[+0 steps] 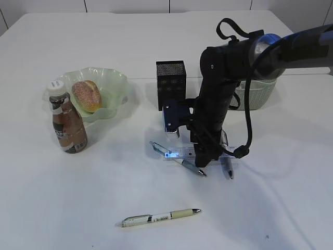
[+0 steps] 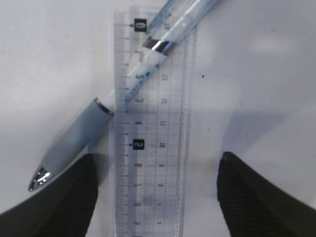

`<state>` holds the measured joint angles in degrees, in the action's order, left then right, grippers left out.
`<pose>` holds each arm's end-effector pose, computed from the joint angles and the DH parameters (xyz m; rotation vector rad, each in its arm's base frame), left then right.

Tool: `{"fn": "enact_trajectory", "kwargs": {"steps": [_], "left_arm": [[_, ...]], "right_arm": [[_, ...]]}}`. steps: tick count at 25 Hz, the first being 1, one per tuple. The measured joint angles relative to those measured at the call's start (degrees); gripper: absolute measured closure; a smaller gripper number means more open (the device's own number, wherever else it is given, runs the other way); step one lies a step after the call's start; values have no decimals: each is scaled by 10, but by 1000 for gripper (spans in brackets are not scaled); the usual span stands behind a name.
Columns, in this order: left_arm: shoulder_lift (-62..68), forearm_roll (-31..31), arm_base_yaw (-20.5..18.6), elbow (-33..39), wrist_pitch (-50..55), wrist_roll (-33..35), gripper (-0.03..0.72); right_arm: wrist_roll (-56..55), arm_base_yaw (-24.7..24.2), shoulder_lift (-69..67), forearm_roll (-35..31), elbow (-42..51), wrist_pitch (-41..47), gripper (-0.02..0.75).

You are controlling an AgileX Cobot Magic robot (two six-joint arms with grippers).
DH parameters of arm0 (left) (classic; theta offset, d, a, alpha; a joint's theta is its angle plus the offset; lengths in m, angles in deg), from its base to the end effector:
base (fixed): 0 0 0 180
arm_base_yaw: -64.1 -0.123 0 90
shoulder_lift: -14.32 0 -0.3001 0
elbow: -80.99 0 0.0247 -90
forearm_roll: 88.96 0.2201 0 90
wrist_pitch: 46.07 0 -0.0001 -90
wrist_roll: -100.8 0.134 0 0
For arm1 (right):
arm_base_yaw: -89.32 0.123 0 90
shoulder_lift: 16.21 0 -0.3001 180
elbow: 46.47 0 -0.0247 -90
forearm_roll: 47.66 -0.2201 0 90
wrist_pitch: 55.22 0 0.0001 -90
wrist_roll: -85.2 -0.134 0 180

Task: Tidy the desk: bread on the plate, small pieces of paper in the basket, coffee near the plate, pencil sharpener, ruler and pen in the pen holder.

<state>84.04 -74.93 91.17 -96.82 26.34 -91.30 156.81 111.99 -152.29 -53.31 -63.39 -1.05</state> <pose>0.1694 -0.0518 0.3910 0.3209 2.4533 0.0344 0.3983 0.1780 0.1128 -2.1448 2.0990 0.0414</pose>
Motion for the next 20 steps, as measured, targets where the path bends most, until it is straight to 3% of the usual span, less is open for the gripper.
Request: {"fn": "enact_trajectory", "kwargs": {"steps": [20], "left_arm": [[0, 0, 0, 0, 0, 0, 332]], "right_arm": [[1, 0, -3, 0, -3, -3, 152]]}}
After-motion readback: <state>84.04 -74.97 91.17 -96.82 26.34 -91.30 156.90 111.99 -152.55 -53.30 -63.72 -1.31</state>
